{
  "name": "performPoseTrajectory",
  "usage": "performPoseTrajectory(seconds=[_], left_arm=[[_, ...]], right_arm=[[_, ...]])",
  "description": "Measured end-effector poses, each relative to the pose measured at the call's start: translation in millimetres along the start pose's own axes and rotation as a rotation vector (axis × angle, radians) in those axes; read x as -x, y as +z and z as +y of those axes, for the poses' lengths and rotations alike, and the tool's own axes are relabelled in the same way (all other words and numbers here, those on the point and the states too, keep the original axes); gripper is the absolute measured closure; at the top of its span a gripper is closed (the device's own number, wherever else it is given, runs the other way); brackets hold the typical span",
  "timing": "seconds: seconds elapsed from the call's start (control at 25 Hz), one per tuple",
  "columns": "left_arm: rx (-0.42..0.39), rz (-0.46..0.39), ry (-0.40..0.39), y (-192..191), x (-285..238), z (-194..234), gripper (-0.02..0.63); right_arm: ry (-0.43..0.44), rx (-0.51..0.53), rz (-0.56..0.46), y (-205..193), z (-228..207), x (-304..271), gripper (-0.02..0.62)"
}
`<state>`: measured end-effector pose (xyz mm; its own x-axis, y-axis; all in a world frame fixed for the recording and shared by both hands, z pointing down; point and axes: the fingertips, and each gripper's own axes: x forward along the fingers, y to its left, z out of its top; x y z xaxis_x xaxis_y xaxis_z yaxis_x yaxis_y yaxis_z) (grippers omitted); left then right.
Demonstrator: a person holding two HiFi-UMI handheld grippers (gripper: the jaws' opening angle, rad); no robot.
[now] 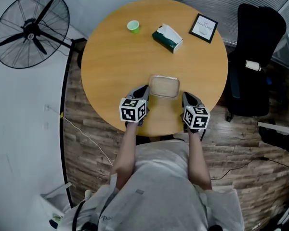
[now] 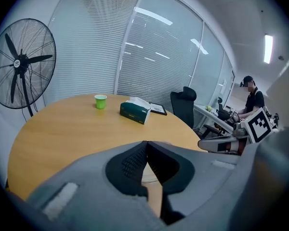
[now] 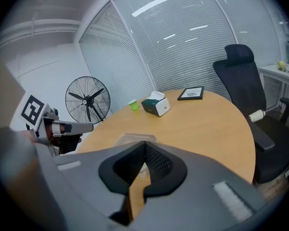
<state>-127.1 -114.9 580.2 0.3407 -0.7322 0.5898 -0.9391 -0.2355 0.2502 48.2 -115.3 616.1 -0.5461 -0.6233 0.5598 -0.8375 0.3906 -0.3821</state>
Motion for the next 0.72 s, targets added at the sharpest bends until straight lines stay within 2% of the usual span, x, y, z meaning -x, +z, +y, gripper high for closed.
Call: performPoseTrajectory(seconds=[0.44, 0.72], left_arm=[[0.0, 0.04, -0.038, -4.3, -25.4, 16.5, 0.6], [0.01, 0.091, -0.058, -7.0, -43.9, 23.3, 0.584]], right_arm=[[-0.063, -0.001, -0.014, 7.5, 4.3, -14.6, 0.595], [-0.113, -0.062, -0.012, 3.9, -3.1, -19.6, 0.595]])
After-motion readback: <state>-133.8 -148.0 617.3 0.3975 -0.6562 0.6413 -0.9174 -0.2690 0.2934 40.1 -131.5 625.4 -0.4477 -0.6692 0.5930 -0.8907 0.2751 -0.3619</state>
